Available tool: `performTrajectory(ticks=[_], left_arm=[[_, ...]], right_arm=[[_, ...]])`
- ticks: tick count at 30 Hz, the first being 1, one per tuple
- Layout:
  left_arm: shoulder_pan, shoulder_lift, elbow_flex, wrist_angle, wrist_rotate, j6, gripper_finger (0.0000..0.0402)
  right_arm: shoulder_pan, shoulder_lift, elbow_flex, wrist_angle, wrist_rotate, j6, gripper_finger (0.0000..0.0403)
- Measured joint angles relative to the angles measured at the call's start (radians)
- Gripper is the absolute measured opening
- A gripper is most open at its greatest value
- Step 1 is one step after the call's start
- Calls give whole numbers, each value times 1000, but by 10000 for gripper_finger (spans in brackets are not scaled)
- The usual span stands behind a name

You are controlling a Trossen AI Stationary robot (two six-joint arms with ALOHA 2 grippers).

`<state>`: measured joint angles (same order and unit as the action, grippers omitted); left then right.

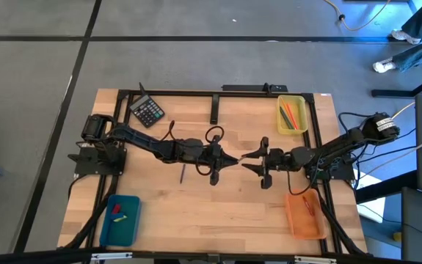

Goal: Sort crayons/erasers/pens/pencils in bins
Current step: Put the gray crayon into the orange bin

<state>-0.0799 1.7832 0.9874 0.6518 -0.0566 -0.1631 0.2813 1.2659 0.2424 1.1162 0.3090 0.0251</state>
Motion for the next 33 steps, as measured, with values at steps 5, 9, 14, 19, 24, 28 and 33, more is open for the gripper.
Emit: performTrajectory(ticks=[5, 9, 14, 19, 24, 28, 33], left_arm=[[0, 0, 0, 11, 0, 2, 14], [-1, 0, 0, 70, 0, 58, 14], [-17, 0, 0, 141, 0, 124, 14], [-27, 0, 0, 144, 0, 148, 14], [-27, 0, 0, 144, -1, 161, 14], [-27, 0, 0, 144, -3, 170, 14], [-31, 0, 0, 143, 0, 167, 29]], right_arm=[[-8, 0, 18, 6, -38, -5, 155], [-22, 0, 51, 1, -45, -24, 155], [-23, 0, 83, -7, -93, -58, 154], [-23, 0, 86, -9, -97, -59, 138], [-23, 0, 86, -8, -97, -56, 94], [-23, 0, 86, -7, -96, -55, 54], [-23, 0, 86, -7, -97, -49, 27]])
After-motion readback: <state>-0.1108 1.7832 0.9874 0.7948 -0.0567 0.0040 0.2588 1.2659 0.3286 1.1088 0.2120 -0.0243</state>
